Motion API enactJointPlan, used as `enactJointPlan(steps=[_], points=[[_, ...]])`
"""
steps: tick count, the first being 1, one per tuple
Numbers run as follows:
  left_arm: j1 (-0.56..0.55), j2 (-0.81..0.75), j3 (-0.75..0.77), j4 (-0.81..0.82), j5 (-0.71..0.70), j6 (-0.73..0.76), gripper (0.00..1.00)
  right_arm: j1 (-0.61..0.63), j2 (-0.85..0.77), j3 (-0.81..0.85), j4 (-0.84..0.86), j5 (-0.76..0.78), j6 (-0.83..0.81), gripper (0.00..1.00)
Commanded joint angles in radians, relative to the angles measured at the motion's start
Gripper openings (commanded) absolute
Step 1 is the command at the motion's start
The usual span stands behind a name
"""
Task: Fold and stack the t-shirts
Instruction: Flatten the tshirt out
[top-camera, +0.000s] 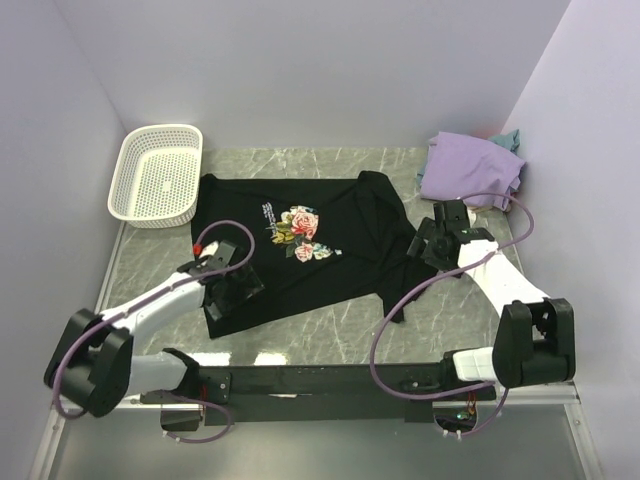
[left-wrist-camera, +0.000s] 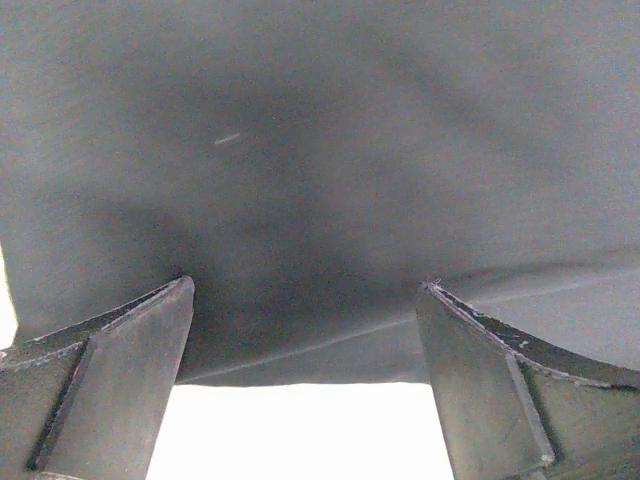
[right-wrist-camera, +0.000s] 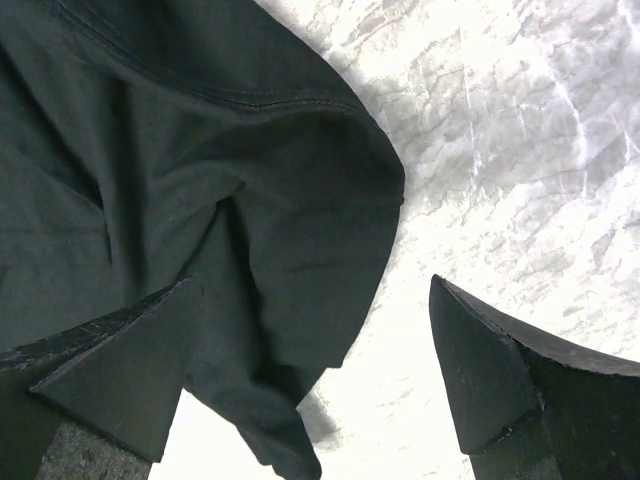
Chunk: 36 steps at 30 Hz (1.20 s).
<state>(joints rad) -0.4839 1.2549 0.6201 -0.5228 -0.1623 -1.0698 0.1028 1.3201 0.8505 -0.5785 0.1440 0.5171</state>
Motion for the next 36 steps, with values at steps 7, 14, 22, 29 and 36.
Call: enactJointPlan(steps=[7,14,22,29,36], points=[[0.042,-0.198,-0.042,-0.206,-0.043,-0.068,0.99,-0.063,0.044,-0.067,0.100,-0.130,-0.003,1.00],[0.073,-0.144,-0.019,-0.181,-0.019,-0.015,0.99,-0.098,0.103,-0.093,0.143,-0.141,0.000,1.00],[0.100,-0.127,0.001,-0.157,-0.006,0.016,0.99,-0.124,0.157,-0.113,0.200,-0.172,0.000,0.69],[0.114,-0.092,0.020,-0.148,-0.014,0.044,0.99,-0.132,0.145,-0.117,0.189,-0.110,-0.008,0.00],[0.136,-0.016,0.098,-0.213,-0.129,0.080,0.99,-0.129,-0.059,-0.081,0.046,0.164,0.038,0.00]])
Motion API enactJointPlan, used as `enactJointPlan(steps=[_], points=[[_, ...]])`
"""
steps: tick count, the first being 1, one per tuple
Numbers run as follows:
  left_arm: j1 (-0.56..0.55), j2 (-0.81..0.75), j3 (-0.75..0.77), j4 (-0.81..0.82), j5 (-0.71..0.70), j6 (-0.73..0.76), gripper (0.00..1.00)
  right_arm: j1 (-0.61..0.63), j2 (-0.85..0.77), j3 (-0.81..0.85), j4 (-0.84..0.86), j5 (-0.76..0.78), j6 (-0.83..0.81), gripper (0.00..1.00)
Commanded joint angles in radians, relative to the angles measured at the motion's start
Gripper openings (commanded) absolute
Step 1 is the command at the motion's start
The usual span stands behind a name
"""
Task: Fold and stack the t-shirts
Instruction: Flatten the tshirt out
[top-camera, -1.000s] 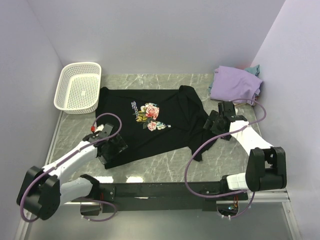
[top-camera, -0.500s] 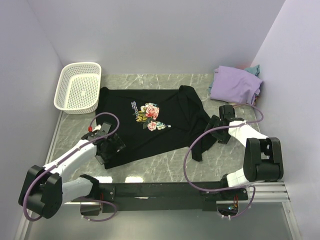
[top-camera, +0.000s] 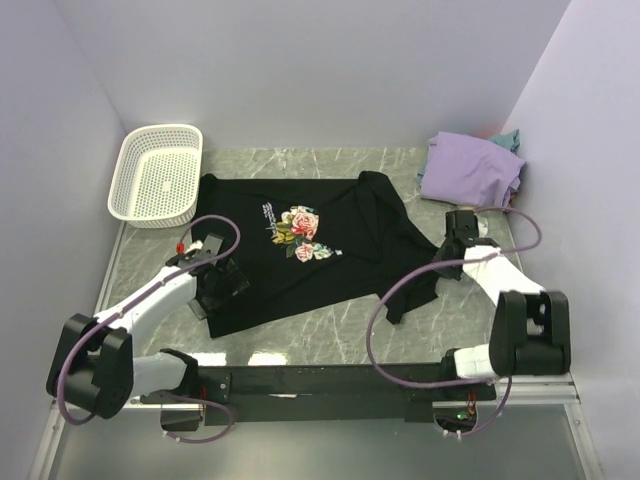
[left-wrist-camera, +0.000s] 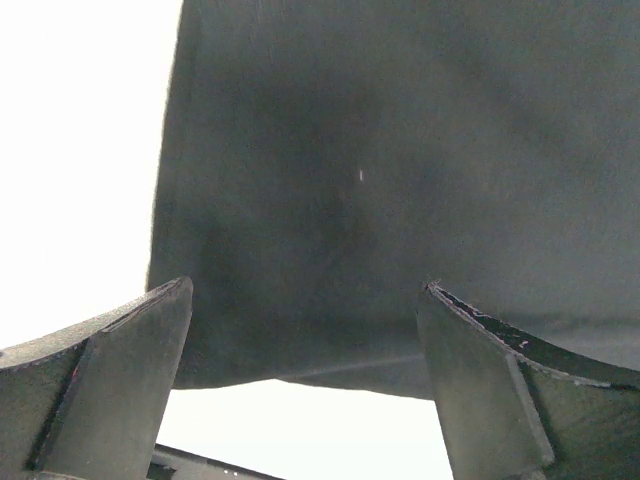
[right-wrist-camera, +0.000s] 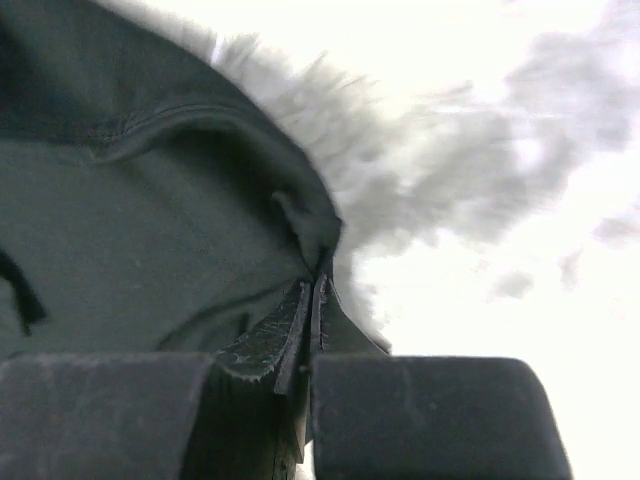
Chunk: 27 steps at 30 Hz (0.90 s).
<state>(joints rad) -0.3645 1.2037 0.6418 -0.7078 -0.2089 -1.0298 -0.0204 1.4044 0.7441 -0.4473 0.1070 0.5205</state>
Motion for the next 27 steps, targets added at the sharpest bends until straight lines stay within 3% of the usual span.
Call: enactJointPlan(steps=[1,8,11,12,13,14,20,24,27], points=[[0.025,0.043,0.088,-0.024,-0.083,0.051,0.99,-0.004,-0.163,0.031,-0.124,0.244,0.048,0.00],[0.079,0.085,0.101,0.001,-0.081,0.108,0.99,-0.012,-0.294,-0.015,-0.179,0.395,0.130,0.00],[0.084,0.099,0.094,0.025,-0.063,0.123,1.00,-0.015,-0.289,0.003,-0.174,0.384,0.110,0.12],[0.085,0.105,0.094,0.031,-0.060,0.128,0.99,-0.018,-0.274,0.015,-0.188,0.413,0.114,0.44],[0.085,0.108,0.096,0.039,-0.052,0.143,0.99,-0.018,-0.262,0.047,-0.209,0.419,0.112,0.59],[0.085,0.106,0.098,0.051,-0.038,0.158,0.99,-0.016,-0.248,0.061,-0.217,0.416,0.107,0.61],[0.084,0.010,0.099,0.198,0.247,0.227,0.99,-0.010,-0.326,0.087,-0.120,0.156,0.000,0.77],[0.081,-0.023,0.064,0.381,0.436,0.232,0.99,-0.009,-0.361,0.067,-0.044,-0.073,-0.073,0.82],[0.078,0.046,0.064,0.505,0.540,0.212,0.99,-0.001,-0.326,0.067,-0.010,-0.174,-0.091,0.82]])
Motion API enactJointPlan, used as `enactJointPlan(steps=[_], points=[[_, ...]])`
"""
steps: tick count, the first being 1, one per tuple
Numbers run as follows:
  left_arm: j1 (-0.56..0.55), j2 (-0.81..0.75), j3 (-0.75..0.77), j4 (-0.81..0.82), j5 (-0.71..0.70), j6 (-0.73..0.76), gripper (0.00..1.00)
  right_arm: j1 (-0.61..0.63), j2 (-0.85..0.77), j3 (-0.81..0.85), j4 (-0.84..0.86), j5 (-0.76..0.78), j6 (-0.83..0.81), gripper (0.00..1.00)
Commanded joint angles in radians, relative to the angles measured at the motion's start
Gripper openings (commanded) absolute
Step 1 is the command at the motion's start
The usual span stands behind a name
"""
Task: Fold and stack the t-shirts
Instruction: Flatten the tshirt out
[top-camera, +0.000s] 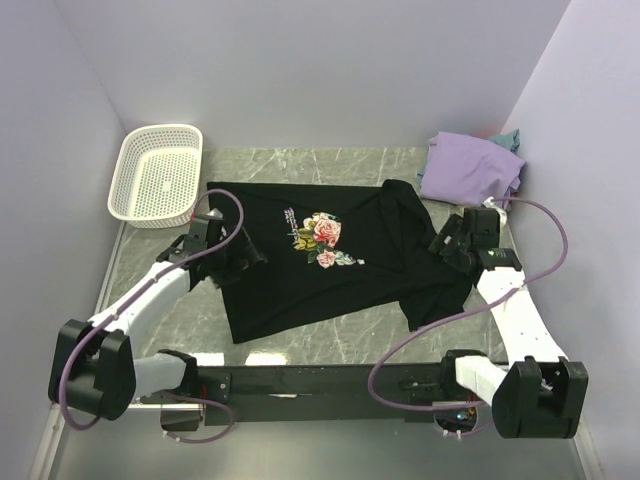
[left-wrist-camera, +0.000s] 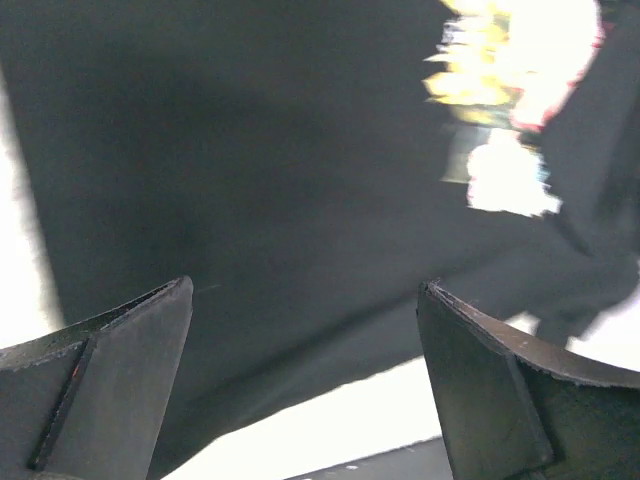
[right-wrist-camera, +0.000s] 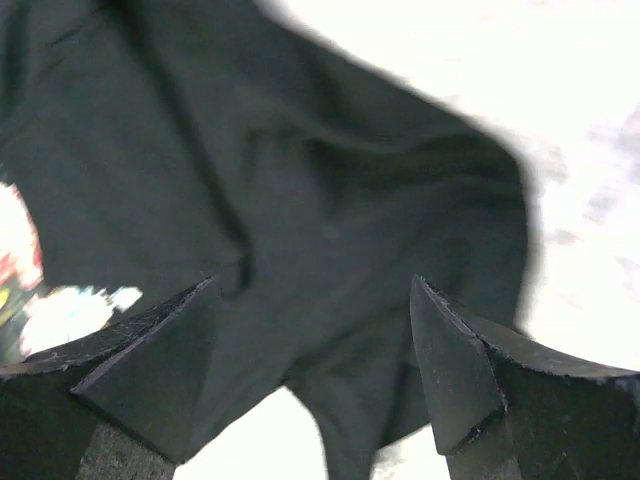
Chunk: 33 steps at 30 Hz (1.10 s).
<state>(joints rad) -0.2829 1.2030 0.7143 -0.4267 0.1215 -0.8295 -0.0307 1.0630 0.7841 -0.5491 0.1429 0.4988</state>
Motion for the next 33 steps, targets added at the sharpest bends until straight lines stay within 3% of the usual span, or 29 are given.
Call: enactJointPlan(steps=[1,5,8,11,12,17,19,33], points=[[-0.007,0.075,-0.004,0.244,0.225,0.000,0.99,0.012,0.032,0.036,0.089,-0.212,-0.066,0.82],[-0.032,0.226,0.016,0.338,0.299,-0.037,0.99,0.026,0.119,0.056,0.083,-0.218,-0.077,0.82],[-0.065,0.294,0.048,0.304,0.261,-0.045,1.00,0.026,0.146,0.066,0.083,-0.210,-0.085,0.83],[-0.097,0.360,0.099,0.174,0.146,-0.030,0.99,0.026,0.147,0.075,0.084,-0.207,-0.091,0.83],[-0.119,0.377,0.135,0.127,0.024,-0.025,1.00,0.026,0.147,0.078,0.087,-0.207,-0.091,0.83],[-0.159,0.457,0.208,-0.153,-0.268,-0.019,0.99,0.049,0.167,0.110,0.077,-0.197,-0.104,0.84],[-0.159,0.467,0.209,-0.207,-0.345,-0.031,0.99,0.051,0.176,0.130,0.067,-0.187,-0.111,0.84],[-0.016,0.406,0.194,-0.438,-0.499,-0.023,0.99,0.060,0.334,0.236,0.100,-0.253,-0.108,0.88]])
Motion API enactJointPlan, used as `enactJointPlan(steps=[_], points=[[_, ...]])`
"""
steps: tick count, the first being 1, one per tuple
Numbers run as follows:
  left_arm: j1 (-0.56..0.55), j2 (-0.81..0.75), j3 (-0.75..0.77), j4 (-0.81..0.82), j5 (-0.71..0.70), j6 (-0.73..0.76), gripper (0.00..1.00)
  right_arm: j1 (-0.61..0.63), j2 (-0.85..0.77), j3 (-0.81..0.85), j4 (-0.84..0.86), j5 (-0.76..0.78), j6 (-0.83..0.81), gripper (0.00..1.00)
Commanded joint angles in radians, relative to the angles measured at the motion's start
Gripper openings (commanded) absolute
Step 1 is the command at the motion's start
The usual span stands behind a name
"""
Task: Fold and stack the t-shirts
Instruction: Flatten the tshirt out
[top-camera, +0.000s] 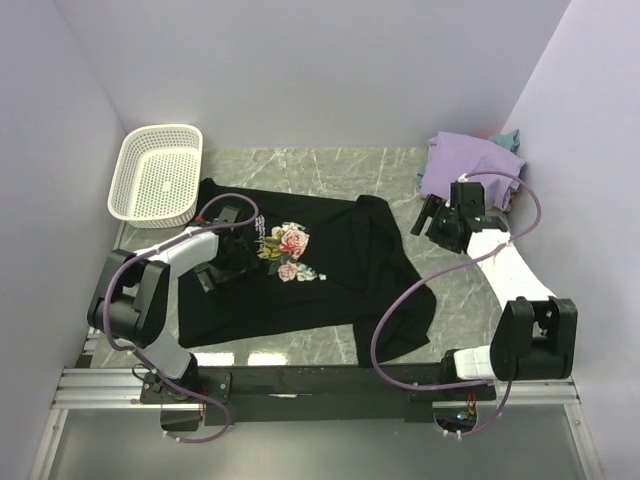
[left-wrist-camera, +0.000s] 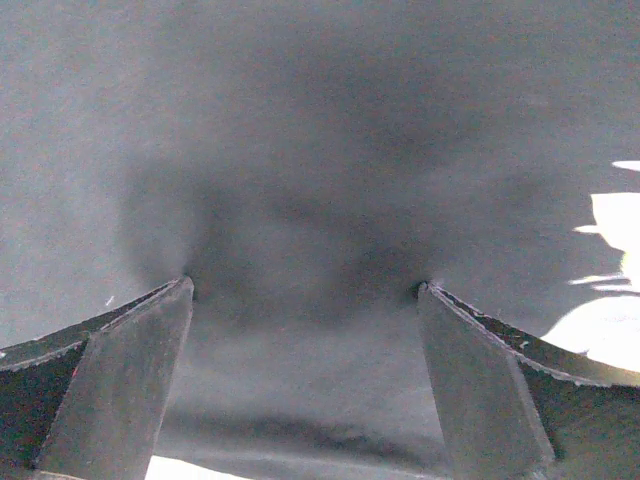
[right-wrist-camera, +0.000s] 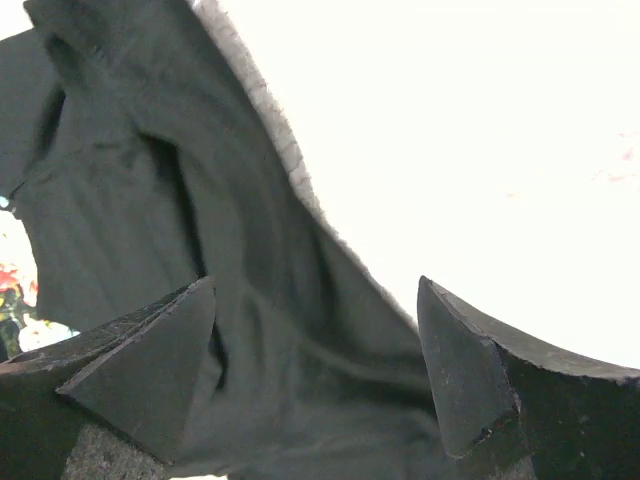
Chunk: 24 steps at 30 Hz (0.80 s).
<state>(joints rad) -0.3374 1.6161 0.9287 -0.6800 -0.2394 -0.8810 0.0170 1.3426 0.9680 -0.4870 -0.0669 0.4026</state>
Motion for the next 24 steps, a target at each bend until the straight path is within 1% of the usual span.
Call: enactJointPlan(steps=[1,3,4,7,8,11,16,24], points=[[0.038,-0.010,-0.010,-0.196,-0.136,0.042,0.99,0.024,0.076,0.073,0.042,-0.075,-0.016,0.88],[0.038,-0.024,0.016,-0.210,-0.146,0.037,0.99,0.041,0.139,0.113,0.039,-0.126,-0.042,0.84],[0.038,-0.030,0.025,-0.201,-0.135,0.045,1.00,0.066,0.157,0.129,0.036,-0.176,-0.059,0.83],[0.038,-0.054,0.068,-0.153,-0.074,0.060,0.99,0.121,0.222,0.182,0.034,-0.232,-0.074,0.80],[0.038,-0.067,0.079,-0.133,-0.049,0.071,0.99,0.162,0.243,0.193,0.039,-0.267,-0.079,0.79],[0.037,-0.094,0.120,-0.078,0.008,0.088,1.00,0.236,0.280,0.230,0.053,-0.261,-0.050,0.79],[0.037,-0.099,0.193,-0.046,0.028,0.103,0.99,0.294,0.378,0.284,0.054,-0.234,-0.019,0.79],[0.037,-0.050,0.197,-0.006,0.051,0.108,0.99,0.356,0.483,0.371,0.010,-0.111,-0.059,0.79]])
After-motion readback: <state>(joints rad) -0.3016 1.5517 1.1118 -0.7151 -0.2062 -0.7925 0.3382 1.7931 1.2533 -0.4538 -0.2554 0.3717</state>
